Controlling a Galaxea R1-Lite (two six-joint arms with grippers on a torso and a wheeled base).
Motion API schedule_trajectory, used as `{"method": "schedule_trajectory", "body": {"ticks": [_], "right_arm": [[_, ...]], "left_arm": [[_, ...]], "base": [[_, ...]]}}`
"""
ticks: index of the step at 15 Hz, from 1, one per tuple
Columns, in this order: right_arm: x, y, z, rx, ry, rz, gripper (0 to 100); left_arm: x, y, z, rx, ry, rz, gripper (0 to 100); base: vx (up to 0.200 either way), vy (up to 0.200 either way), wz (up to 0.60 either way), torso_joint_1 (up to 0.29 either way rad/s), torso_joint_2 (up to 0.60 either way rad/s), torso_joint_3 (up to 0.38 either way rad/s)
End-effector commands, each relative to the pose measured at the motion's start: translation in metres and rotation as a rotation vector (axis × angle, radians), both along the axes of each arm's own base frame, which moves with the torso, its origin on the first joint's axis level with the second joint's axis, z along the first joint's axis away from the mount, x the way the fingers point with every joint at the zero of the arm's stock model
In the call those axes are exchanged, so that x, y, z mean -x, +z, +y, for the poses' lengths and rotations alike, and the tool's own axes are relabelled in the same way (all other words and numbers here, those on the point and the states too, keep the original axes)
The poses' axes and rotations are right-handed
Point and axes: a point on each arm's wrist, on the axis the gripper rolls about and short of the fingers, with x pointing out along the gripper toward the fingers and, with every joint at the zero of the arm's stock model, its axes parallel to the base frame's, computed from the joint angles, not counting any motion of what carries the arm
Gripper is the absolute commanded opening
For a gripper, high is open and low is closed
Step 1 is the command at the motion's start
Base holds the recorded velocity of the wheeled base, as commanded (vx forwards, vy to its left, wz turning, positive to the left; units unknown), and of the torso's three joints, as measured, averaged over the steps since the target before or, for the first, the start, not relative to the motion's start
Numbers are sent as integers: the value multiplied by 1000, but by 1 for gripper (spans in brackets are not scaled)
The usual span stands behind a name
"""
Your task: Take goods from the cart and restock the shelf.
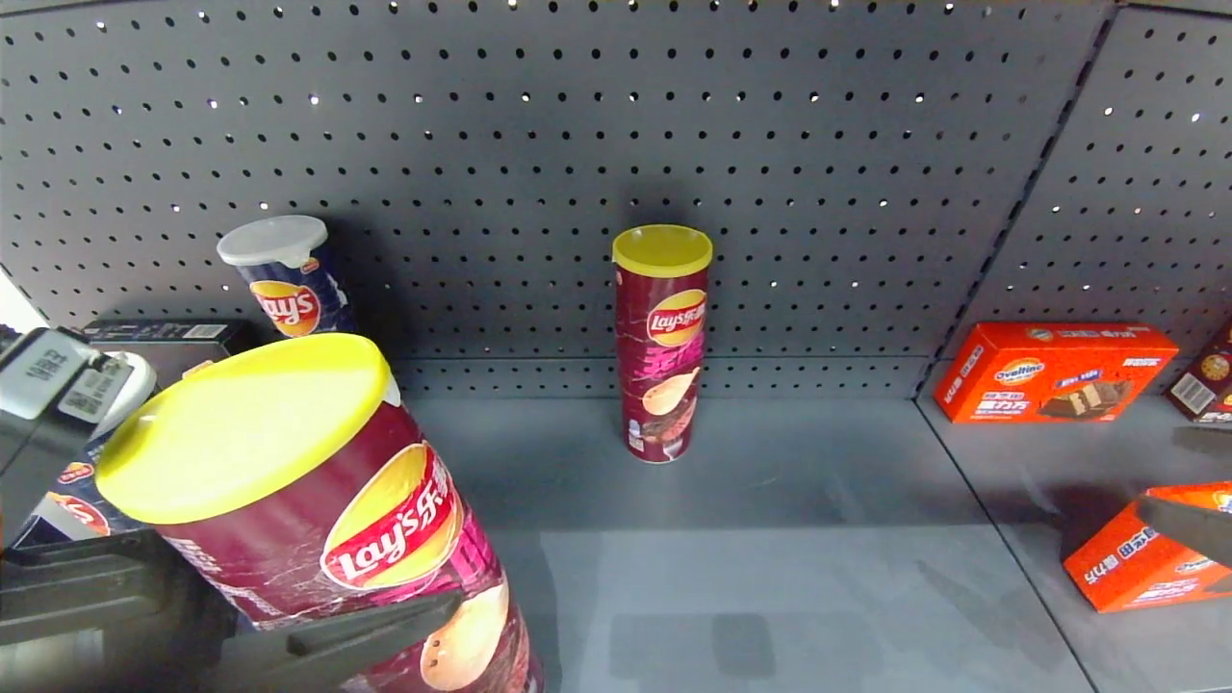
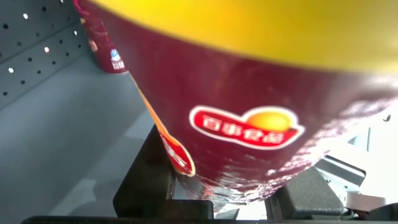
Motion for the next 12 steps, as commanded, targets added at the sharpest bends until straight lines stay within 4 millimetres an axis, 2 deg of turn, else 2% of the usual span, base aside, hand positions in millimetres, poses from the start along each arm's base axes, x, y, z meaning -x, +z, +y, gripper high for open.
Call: {"method": "schedule_trajectory", "body": {"ticks": [1,2,4,9,10,11,12], "right_arm": [[-54,8,32,16,117,50,100],[-61,8,35,6,135,32,100],[-91,4,51,-10,207,3,100],[-134,0,72,22,345,-91,100],[-134,0,72,22,345,-91,100],[-152,-6,81,17,392,-143,100],[-157,-10,85,17,401,-140,100]], "left_arm": [[0,-3,0,-6,0,11,0],[0,-4,0,-7,0,12,0],[0,-3,0,-5,0,9,0],[0,-1,0,1,-3,6,0],[0,-1,0,1,-3,6,0],[0,-1,0,0,-3,7,0],[0,-1,0,1,-2,8,0]], "base": [[0,0,0,0,0,0],[0,0,0,0,0,0],[0,0,0,0,0,0],[0,0,0,0,0,0],[0,0,0,0,0,0],[0,0,0,0,0,0],[0,0,0,0,0,0]]}}
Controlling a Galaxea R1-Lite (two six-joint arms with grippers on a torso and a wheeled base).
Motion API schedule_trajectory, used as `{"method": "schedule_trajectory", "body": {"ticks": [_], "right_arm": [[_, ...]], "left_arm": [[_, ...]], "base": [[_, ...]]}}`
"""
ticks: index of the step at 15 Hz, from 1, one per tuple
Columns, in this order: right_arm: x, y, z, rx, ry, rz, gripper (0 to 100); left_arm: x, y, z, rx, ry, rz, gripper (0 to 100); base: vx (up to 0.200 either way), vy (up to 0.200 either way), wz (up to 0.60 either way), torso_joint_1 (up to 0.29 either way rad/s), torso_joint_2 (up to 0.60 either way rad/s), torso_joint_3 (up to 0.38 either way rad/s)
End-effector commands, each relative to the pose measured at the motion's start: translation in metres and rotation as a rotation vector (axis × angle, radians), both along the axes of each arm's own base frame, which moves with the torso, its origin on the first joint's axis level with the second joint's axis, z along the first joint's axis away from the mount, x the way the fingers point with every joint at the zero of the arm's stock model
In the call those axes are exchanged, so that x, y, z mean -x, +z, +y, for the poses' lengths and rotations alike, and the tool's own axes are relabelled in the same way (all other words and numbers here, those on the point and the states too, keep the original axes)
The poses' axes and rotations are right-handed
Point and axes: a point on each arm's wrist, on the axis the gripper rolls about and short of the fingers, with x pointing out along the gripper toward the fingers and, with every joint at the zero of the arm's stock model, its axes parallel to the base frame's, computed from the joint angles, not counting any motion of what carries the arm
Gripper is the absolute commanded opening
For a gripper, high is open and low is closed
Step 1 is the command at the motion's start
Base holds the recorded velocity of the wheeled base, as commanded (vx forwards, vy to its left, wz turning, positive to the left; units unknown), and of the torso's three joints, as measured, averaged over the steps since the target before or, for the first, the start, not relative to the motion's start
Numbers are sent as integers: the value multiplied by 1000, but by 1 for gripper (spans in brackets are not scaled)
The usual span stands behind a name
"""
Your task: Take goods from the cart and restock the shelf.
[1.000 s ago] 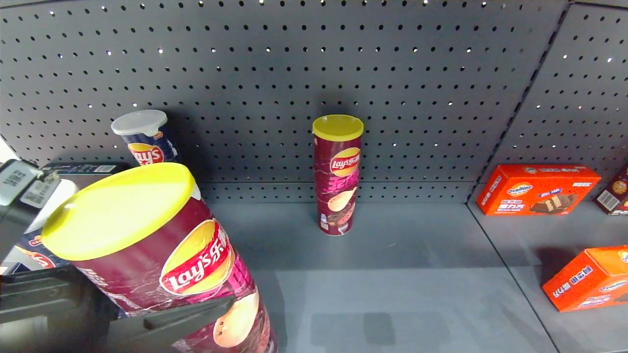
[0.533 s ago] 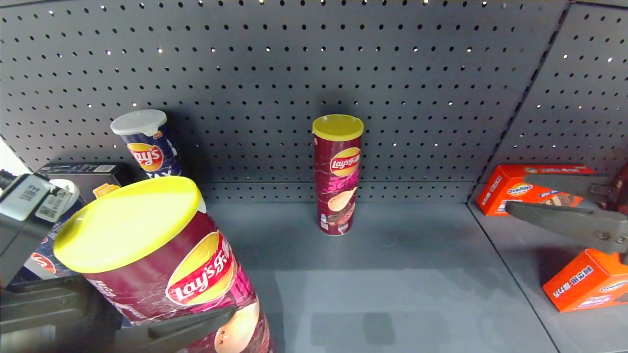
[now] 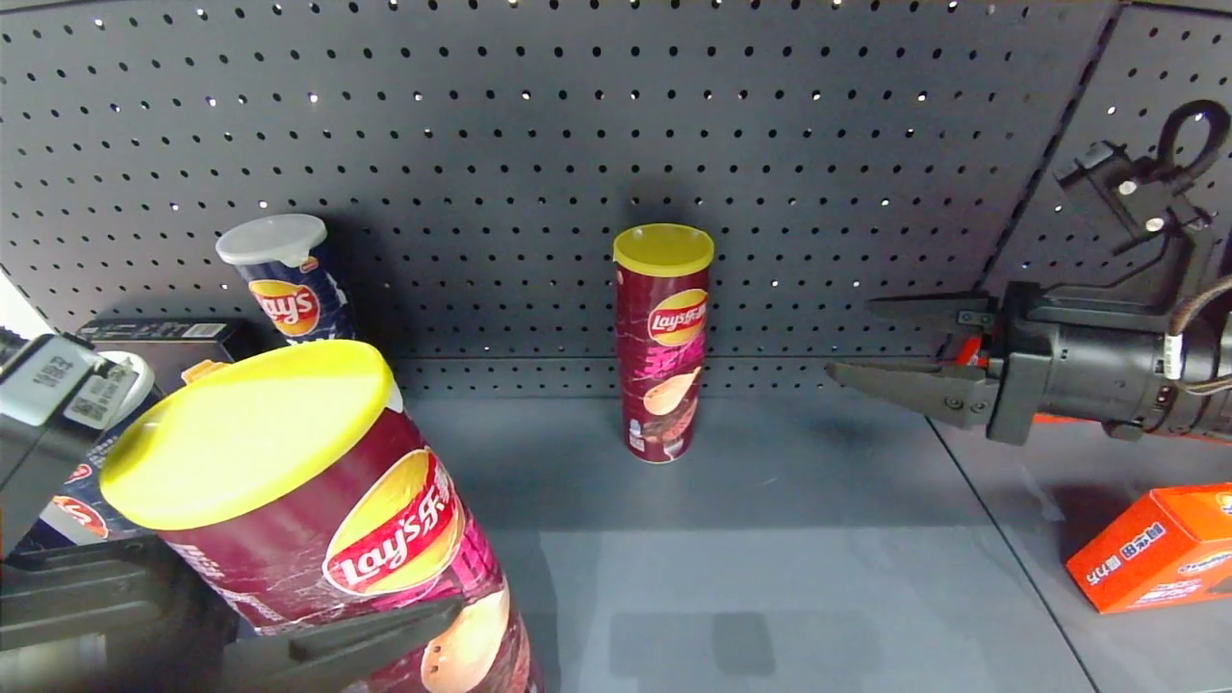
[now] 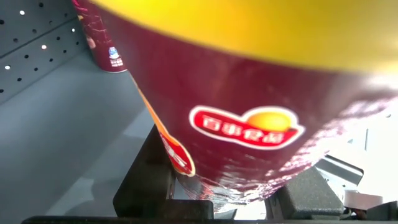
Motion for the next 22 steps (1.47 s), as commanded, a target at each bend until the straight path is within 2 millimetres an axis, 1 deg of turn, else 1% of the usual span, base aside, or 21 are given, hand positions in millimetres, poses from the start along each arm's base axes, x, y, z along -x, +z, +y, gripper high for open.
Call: {"method": "schedule_trajectory", "body": {"ticks": [1,4,7,9,15,17,22], "right_arm": [[-27,-20,14,20,32,31,100],[-46,-23,31,32,126,-37,100],[-60,-29,46,10,157,-108,100],[-62,-31,55,4,177,-120,100],[-77,-42,68,12,190,-99,100],[-84,-52,71,22,191,-74,100],[-94,-66,79,29,197,-59,100]], "left_arm": [[0,0,0,0,2,0,0],[1,0,1,0,3,0,0],[0,0,1,1,6,-1,0],[0,-2,1,-2,6,4,0],[0,-1,1,-1,6,4,0],[0,-1,1,0,8,3,0],[0,-1,1,1,10,1,0]], "base": [[0,0,0,0,0,0],[0,0,0,0,0,0],[0,0,0,0,0,0],[0,0,0,0,0,0],[0,0,0,0,0,0],[0,0,0,0,0,0],[0,0,0,0,0,0]]}}
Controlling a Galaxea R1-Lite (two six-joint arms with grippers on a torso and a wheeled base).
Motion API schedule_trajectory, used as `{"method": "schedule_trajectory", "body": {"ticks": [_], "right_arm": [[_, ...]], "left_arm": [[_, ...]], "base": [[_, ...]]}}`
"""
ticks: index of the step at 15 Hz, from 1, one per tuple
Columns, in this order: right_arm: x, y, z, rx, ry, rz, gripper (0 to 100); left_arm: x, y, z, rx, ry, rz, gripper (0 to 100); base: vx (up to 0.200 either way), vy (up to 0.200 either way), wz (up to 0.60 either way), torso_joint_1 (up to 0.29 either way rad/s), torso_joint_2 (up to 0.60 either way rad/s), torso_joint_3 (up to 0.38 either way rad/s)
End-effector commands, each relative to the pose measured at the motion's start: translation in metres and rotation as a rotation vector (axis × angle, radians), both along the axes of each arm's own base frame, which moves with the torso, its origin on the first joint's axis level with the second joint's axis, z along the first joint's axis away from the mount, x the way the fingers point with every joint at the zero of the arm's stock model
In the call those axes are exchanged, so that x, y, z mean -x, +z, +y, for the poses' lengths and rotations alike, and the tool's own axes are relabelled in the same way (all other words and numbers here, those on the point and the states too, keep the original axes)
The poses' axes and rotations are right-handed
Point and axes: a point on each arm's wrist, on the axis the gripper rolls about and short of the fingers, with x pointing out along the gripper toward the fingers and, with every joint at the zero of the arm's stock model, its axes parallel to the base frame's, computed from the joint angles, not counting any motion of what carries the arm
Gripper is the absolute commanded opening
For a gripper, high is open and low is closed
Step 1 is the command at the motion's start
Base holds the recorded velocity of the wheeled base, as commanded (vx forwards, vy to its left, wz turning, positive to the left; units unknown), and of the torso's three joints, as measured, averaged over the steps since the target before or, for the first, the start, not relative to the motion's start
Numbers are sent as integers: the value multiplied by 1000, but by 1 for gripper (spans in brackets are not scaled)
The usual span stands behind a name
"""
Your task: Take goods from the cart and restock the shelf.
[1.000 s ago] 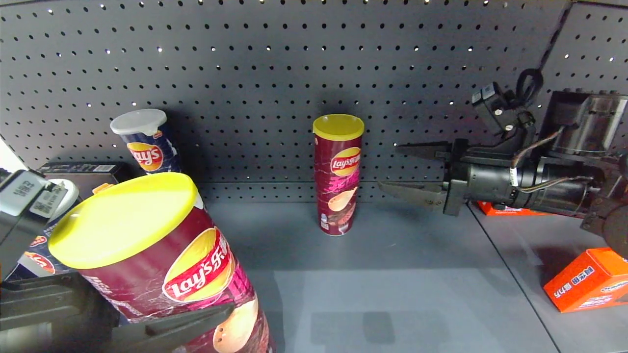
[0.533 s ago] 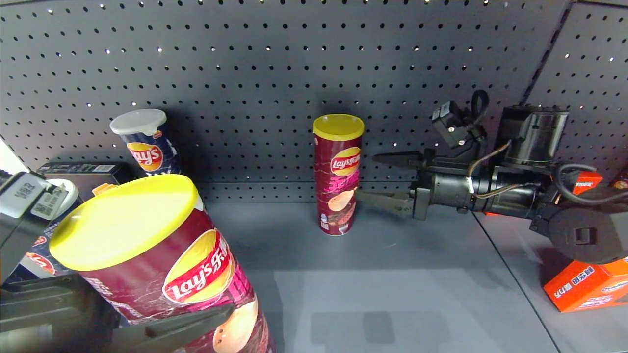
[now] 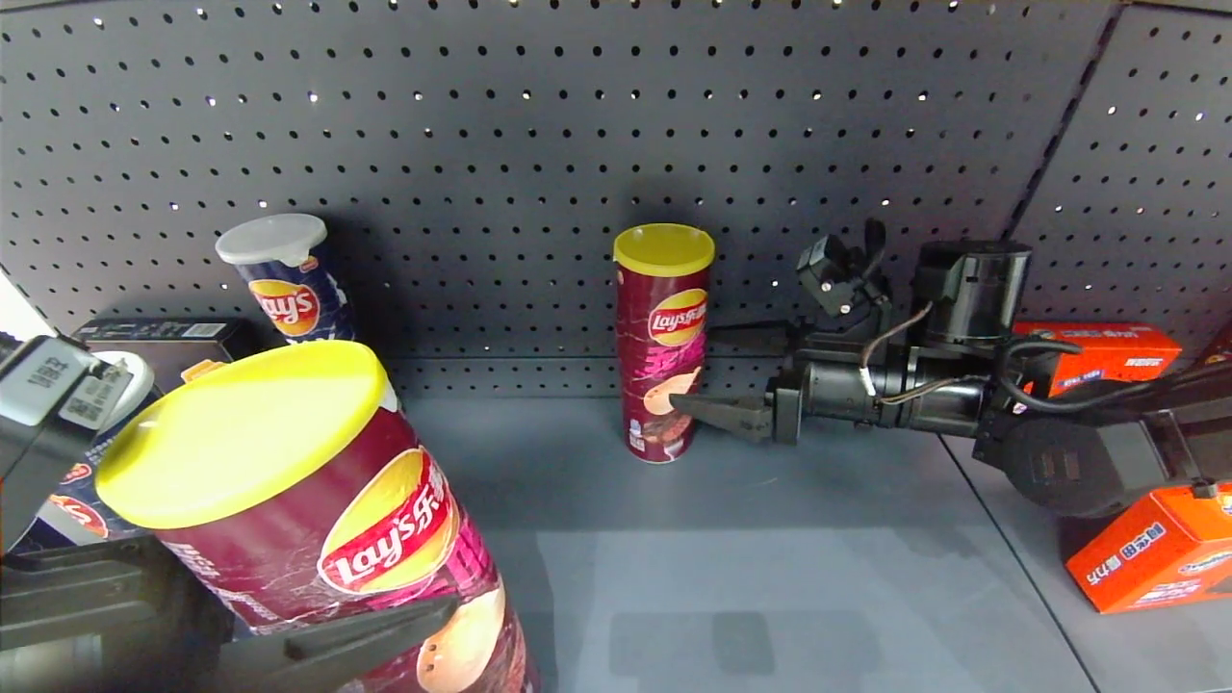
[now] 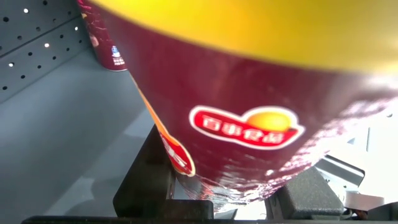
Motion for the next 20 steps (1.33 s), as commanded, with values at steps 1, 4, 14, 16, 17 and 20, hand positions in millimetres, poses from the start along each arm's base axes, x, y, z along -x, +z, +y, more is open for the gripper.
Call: {"method": "schedule_trajectory", "body": {"ticks": [1,4,14,16,17,20], "right_arm": [[-5,-9,5,11,6,20,100],[-11,-14,10,15,9,26,100],[-30,-31,35,20,41,35,0],[-28,-30,39,20,46,35,0],[-27,-30,40,21,46,36,0],[-20,-25,44,15,60,25,0]], "left_arm": [[-1,0,0,0,2,0,0],[-1,-1,1,-3,8,4,0],[-1,-2,1,-5,12,8,0],[-2,-2,1,-6,12,9,0],[-2,-2,1,-6,12,9,0],[-2,-3,1,-7,12,12,0]], "base": [[0,0,0,0,0,0],[0,0,0,0,0,0],[0,0,0,0,0,0],[0,0,0,0,0,0],[0,0,0,0,0,0],[0,0,0,0,0,0]]}}
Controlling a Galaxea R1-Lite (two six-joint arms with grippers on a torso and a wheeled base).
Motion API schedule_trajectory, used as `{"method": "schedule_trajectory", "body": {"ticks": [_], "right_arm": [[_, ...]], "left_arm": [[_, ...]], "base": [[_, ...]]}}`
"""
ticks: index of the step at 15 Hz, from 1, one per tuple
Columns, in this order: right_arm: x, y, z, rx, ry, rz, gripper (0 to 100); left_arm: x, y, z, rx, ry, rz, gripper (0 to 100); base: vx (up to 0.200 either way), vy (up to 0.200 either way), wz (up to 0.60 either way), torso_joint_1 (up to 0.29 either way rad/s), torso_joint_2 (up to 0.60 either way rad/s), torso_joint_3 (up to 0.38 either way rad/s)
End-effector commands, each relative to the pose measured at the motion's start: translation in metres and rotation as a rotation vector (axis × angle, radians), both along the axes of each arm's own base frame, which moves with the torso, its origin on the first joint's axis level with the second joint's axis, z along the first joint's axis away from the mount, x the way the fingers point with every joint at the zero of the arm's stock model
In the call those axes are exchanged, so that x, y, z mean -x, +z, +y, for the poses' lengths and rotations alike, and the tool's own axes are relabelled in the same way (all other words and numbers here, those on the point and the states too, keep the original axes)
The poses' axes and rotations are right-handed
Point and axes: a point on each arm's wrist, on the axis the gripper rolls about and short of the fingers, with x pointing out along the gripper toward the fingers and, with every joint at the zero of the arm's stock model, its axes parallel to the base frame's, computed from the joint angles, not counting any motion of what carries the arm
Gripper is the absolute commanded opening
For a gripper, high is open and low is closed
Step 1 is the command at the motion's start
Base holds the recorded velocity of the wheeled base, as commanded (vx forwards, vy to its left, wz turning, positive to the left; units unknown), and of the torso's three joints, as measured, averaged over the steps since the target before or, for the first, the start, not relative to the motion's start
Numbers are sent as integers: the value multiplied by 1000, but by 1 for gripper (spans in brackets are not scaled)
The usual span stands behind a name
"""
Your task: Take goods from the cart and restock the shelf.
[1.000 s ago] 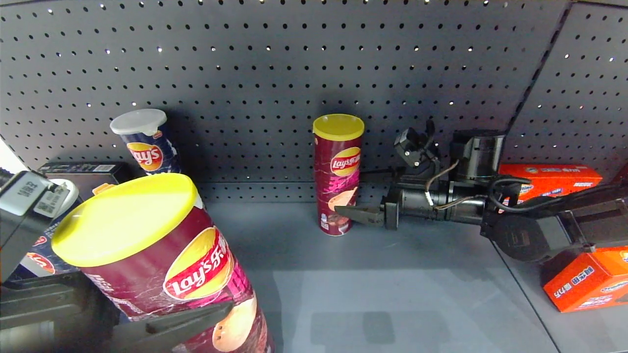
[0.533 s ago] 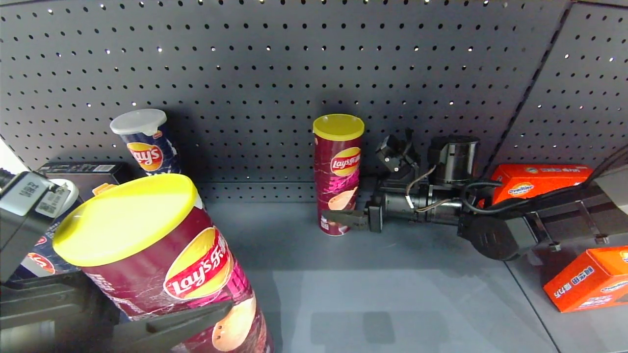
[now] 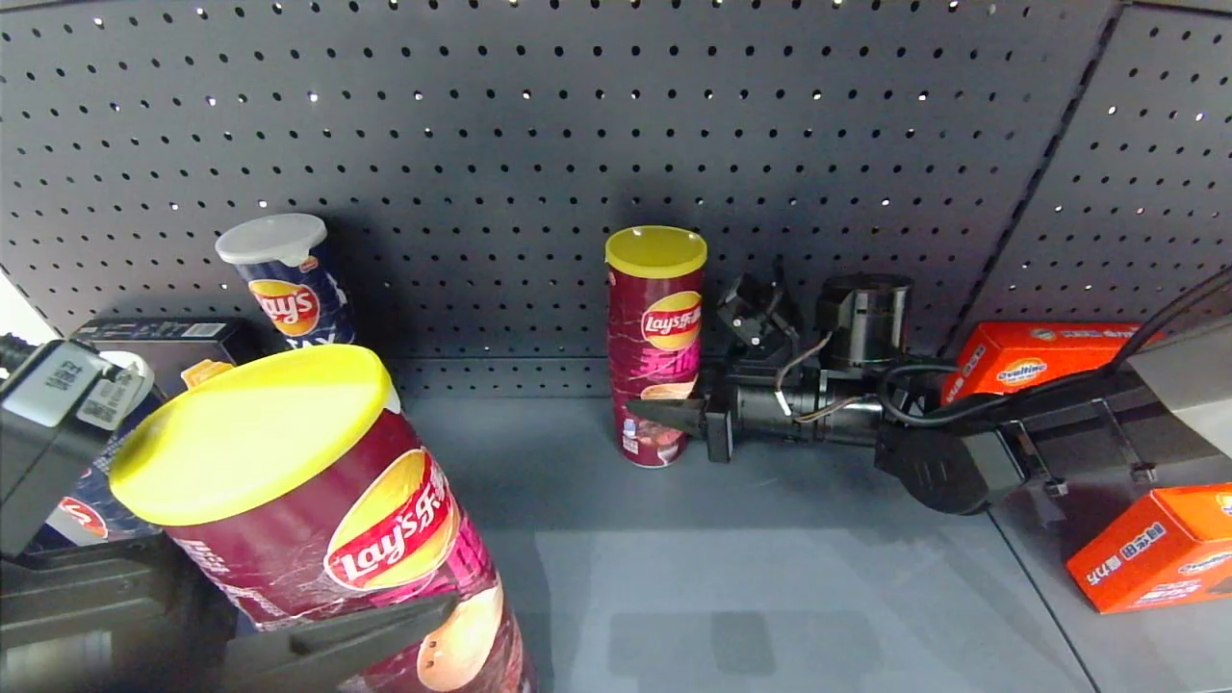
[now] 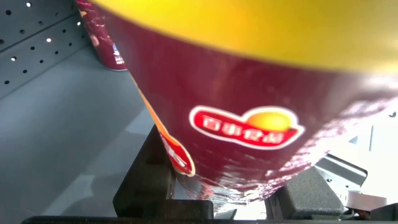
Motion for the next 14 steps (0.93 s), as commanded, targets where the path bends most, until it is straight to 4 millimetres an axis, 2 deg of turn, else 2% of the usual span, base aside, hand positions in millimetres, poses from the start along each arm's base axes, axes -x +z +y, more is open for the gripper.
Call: {"method": "schedule_trajectory", "body": {"ticks": [1,6,9,11,14], "right_arm": [[10,10,1,-11,13,-18,0],[60,38,-9,-27,-13,-50,0],[94,44,-19,-24,-35,-53,0],[112,43,-28,-18,-26,-44,0],[135,30,-42,1,-12,-21,0]], "left_arm": [[0,0,0,-1,0,1,0],[-1,0,-1,-1,-2,2,0],[-1,0,-1,-1,-3,2,0],[-1,0,-1,-2,-4,2,0],[0,-2,-1,-9,-3,4,0]], "base": [[0,0,0,0,0,0],[0,0,0,0,0,0],[0,0,0,0,0,0],[0,0,0,0,0,0],[0,0,0,0,0,0]]}}
